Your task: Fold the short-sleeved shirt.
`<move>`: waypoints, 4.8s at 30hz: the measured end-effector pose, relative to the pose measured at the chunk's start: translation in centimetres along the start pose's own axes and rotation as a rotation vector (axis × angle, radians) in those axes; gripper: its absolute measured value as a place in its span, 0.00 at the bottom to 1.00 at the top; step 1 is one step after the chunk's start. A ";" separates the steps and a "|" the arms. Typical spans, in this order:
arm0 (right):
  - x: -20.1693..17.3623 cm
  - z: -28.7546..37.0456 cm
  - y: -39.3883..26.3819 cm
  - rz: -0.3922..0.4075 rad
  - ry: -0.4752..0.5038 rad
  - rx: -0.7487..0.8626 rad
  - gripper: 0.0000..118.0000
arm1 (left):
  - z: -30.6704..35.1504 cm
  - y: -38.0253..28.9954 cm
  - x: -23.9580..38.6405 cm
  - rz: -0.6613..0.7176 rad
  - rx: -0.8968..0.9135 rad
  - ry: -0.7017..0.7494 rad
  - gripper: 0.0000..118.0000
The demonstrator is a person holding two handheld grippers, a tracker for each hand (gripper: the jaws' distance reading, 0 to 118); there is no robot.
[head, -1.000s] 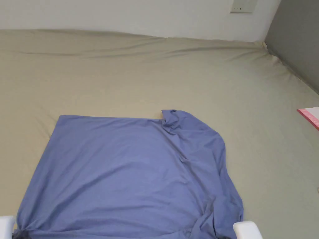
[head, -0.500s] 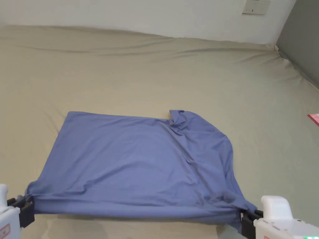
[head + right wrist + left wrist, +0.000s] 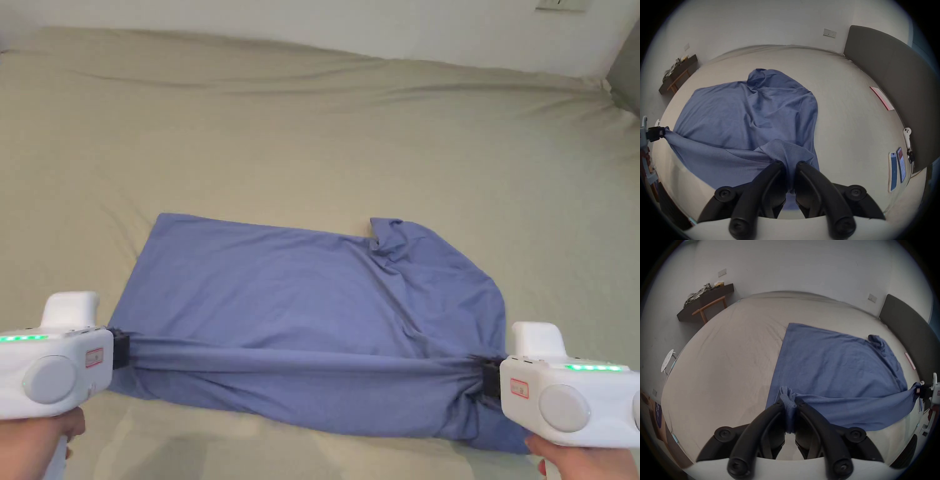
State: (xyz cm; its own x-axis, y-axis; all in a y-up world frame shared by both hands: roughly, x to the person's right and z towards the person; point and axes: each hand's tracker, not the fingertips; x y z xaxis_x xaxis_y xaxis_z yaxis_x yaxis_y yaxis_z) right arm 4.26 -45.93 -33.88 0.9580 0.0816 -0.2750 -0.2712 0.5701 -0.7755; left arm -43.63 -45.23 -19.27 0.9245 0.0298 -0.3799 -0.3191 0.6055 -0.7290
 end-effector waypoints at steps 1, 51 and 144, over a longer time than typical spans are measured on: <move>-0.1 -1.0 0.3 0.010 -0.005 -0.022 0.07 | -0.8 0.2 0.2 -0.017 -0.012 0.009 0.06; -11.5 23.9 4.6 0.179 -0.051 0.781 0.00 | 21.6 3.4 10.8 -0.187 0.796 0.000 0.01; 2.1 3.5 -8.7 0.040 0.013 -0.316 0.06 | 3.7 -10.4 -1.9 -0.103 -0.139 0.063 0.04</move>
State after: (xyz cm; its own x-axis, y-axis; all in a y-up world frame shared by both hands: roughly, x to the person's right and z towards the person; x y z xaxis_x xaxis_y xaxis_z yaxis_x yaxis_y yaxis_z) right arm 8.97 -47.85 -25.68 0.9451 0.0872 -0.3149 -0.3265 0.2845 -0.9014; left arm -41.24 -48.65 -8.84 0.9404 -0.0789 -0.3307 -0.2531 0.4867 -0.8361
